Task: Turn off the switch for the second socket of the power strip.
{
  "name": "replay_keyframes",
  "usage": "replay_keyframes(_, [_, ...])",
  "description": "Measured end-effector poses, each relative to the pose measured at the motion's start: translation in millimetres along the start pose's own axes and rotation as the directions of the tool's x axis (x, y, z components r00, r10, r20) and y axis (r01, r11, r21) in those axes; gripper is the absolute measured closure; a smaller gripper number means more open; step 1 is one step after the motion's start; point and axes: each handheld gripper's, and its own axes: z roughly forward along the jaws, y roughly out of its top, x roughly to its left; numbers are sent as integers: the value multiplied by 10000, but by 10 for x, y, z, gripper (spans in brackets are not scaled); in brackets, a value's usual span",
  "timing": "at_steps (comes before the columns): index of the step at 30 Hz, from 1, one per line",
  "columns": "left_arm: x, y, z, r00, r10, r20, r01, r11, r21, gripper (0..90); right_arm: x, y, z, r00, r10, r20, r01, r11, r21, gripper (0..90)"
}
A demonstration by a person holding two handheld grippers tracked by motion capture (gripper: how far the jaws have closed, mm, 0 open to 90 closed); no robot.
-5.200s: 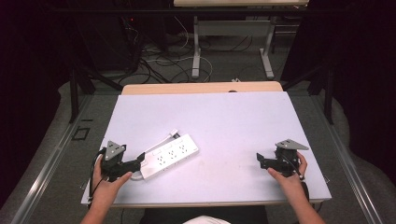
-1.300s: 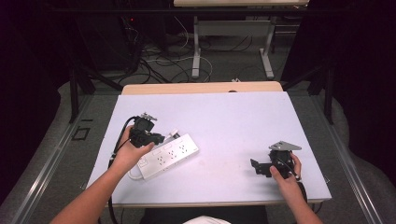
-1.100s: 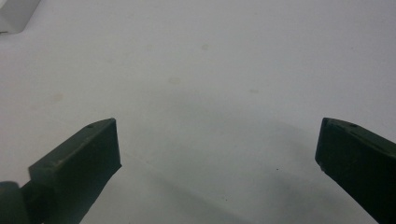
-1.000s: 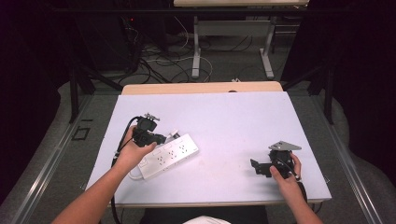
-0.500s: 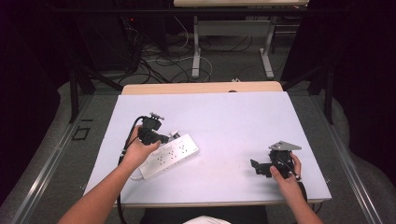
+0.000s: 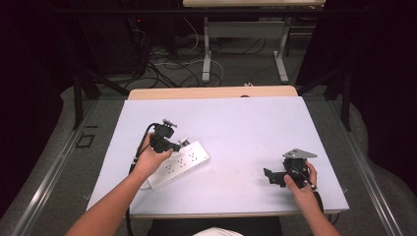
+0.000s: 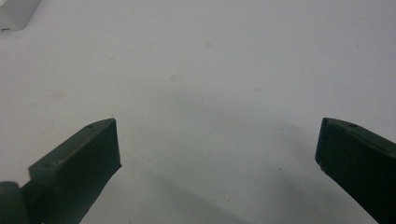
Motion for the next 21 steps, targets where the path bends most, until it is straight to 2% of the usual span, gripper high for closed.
replay_keyframes(1, [-7, -1, 7, 9999, -94, 38, 94, 9999, 53, 900, -2, 0, 0, 10000, -37, -17, 37, 10000, 0, 0])
replay_keyframes(3, [-9, 4, 25, 10000, 4, 17, -4, 10000, 76, 900, -2, 0, 1, 10000, -35, -18, 35, 10000, 2, 0])
replay_keyframes(7, [-24, 11, 52, 10000, -67, 7, 67, 9998, 174, 900, -5, 0, 3, 10000, -75, 7, 75, 10000, 1, 0])
replay_keyframes(8, [-18, 15, 60, 10000, 63, -31, -63, 9998, 185, 900, -5, 0, 2, 10000, -82, 1, 82, 10000, 7, 0])
replay_keyframes(12, [-24, 19, 85, 10000, 16, -96, -13, 9995, 326, 900, -4, 0, 4, 10000, -98, -21, 98, 10000, 14, 0])
replay_keyframes(21, [-17, 2, 116, 9999, -38, -140, 42, 9994, 341, 900, -1, 0, 4, 9999, -112, -65, 112, 9999, 42, 0])
